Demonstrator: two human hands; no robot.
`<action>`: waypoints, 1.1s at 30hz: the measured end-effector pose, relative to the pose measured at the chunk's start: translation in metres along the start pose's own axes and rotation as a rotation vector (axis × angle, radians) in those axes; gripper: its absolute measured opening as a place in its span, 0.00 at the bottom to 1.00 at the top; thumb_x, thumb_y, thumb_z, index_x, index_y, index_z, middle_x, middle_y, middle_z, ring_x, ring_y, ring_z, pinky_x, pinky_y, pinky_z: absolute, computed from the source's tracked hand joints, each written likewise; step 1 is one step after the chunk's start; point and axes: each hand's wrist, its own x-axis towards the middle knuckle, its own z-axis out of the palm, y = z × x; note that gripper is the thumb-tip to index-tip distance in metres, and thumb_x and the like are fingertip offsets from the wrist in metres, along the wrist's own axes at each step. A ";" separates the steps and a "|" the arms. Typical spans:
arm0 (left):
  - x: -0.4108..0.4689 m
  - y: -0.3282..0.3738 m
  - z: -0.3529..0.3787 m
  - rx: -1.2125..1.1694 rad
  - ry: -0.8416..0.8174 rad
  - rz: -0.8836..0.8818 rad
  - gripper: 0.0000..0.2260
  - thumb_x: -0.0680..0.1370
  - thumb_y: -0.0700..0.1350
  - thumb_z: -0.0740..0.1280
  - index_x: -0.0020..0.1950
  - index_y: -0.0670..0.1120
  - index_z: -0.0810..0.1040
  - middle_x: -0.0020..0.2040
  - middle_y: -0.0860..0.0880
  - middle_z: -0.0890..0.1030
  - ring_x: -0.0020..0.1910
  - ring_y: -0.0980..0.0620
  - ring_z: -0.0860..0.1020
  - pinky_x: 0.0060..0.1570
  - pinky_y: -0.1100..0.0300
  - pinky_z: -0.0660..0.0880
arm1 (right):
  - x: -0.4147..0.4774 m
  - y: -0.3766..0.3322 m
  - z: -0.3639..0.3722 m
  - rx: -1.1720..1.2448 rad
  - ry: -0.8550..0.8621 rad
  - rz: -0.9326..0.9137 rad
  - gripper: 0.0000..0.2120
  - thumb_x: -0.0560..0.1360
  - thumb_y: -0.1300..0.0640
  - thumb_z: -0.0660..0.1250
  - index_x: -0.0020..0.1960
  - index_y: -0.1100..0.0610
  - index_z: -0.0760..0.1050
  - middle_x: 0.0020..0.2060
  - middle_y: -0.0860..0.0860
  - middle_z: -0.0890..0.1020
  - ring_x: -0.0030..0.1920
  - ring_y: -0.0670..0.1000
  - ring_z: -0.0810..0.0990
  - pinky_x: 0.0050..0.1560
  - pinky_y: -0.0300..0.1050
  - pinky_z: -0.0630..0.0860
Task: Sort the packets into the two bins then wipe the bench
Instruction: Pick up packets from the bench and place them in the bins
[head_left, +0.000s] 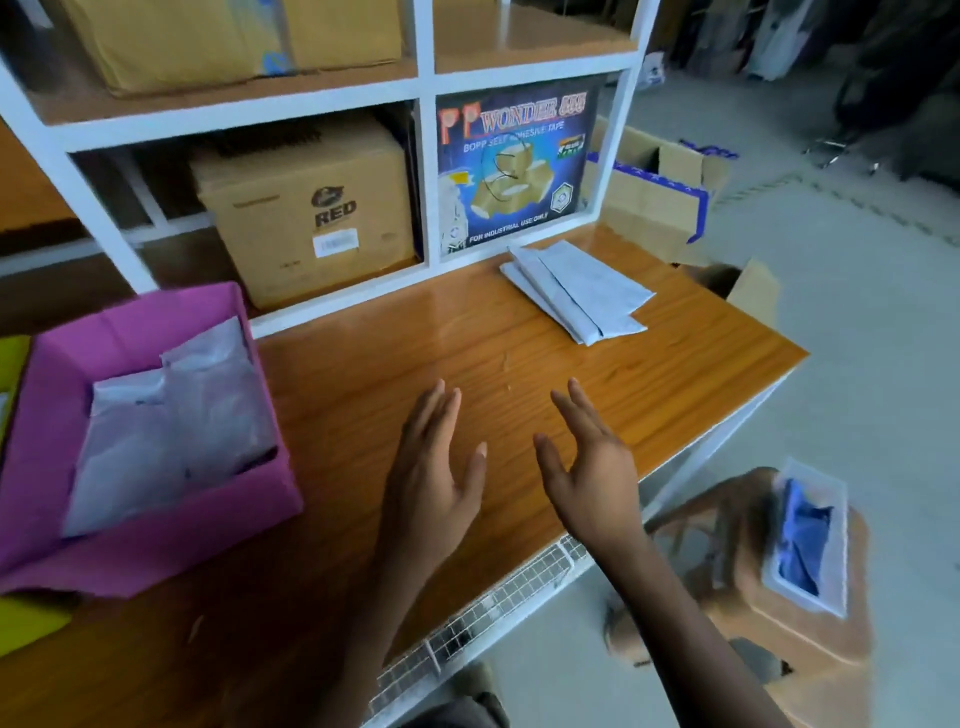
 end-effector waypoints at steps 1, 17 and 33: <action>0.017 -0.001 0.011 -0.001 -0.001 -0.002 0.29 0.77 0.58 0.55 0.75 0.47 0.63 0.76 0.49 0.62 0.75 0.53 0.60 0.68 0.61 0.61 | 0.014 0.010 -0.002 -0.010 -0.001 0.014 0.23 0.77 0.50 0.66 0.71 0.52 0.70 0.74 0.48 0.65 0.71 0.49 0.69 0.65 0.43 0.70; 0.236 0.005 0.169 0.050 -0.090 -0.049 0.25 0.79 0.49 0.64 0.74 0.45 0.64 0.74 0.46 0.65 0.74 0.49 0.62 0.68 0.55 0.67 | 0.245 0.154 -0.015 -0.119 -0.033 0.017 0.23 0.78 0.49 0.64 0.69 0.58 0.72 0.72 0.54 0.69 0.67 0.54 0.74 0.60 0.47 0.74; 0.306 -0.012 0.297 0.212 -0.064 -0.380 0.30 0.77 0.38 0.62 0.77 0.43 0.55 0.76 0.43 0.61 0.76 0.47 0.59 0.73 0.57 0.58 | 0.361 0.270 0.074 -0.262 -0.540 -0.131 0.33 0.81 0.39 0.48 0.78 0.56 0.50 0.78 0.53 0.52 0.78 0.51 0.48 0.76 0.49 0.49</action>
